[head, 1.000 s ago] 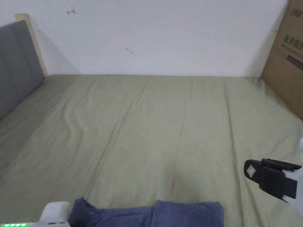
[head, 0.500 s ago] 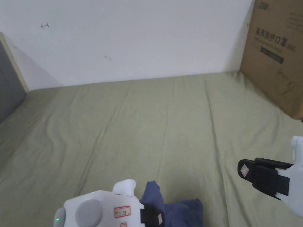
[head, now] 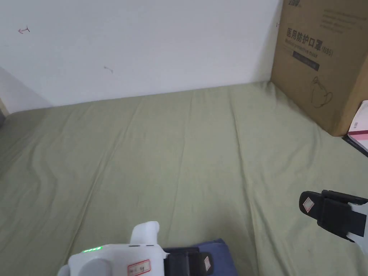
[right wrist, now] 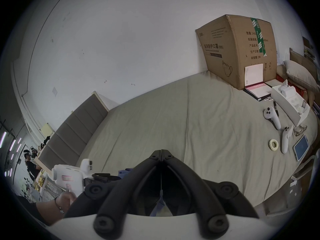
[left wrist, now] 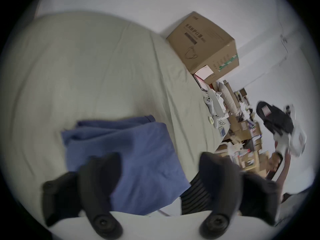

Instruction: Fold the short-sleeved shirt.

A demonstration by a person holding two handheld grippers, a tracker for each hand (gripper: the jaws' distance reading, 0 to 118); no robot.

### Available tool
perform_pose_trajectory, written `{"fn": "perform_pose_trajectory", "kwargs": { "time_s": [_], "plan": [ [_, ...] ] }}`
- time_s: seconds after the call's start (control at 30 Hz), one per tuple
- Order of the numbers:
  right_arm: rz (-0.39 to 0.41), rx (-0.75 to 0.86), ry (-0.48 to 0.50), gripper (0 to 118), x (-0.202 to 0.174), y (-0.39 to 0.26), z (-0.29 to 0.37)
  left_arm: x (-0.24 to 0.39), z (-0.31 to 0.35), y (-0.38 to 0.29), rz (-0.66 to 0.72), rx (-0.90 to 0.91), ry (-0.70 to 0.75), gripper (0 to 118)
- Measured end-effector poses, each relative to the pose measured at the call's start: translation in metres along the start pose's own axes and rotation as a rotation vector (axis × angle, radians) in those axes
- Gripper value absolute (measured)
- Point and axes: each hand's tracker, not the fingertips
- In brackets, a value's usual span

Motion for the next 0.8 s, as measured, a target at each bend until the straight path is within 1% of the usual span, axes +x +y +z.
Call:
{"fn": "perform_pose_trajectory", "kwargs": {
  "time_s": [0.07, 0.1, 0.13, 0.2, 0.3, 0.37, 0.47, 0.53, 0.6, 0.8],
  "plan": [
    [0.002, 0.009, 0.001, 0, 0.0, 0.0, 0.0, 0.007, 0.012, -0.001, -0.069, 0.019, 0.038, 11],
    [0.006, 0.01, 0.0, 0, 0.0, 0.0, -0.001, 0.01, 0.014, -0.003, -0.085, 0.018, 0.05, 3],
    [0.008, 0.01, -0.002, 0, 0.0, 0.001, -0.002, 0.014, 0.015, -0.004, -0.091, 0.024, 0.053, 3],
    [0.006, 0.006, 0.001, 0, 0.002, -0.001, -0.003, 0.019, 0.007, -0.004, -0.078, -0.003, 0.003, 3],
    [-0.001, 0.0, 0.004, 0, 0.005, -0.001, -0.003, 0.025, -0.025, -0.005, -0.066, -0.045, 0.007, 3],
    [0.002, -0.002, 0.0, 0, 0.006, -0.001, -0.002, 0.02, -0.053, -0.009, -0.028, -0.125, 0.004, 3],
    [-0.006, -0.006, 0.011, 0, 0.008, -0.002, 0.003, -0.001, -0.105, -0.021, 0.143, -0.266, -0.053, 3],
    [-0.007, -0.009, 0.001, 0, 0.009, -0.003, 0.004, -0.014, -0.127, -0.032, 0.226, -0.292, -0.083, 3],
    [-0.003, -0.015, -0.015, 0, 0.01, -0.005, 0.005, -0.02, -0.137, -0.04, 0.303, -0.261, -0.141, 2],
    [-0.031, -0.042, -0.024, 0, 0.011, -0.008, -0.005, -0.01, -0.124, -0.035, 0.235, -0.231, -0.128, 3]
  ]
}}
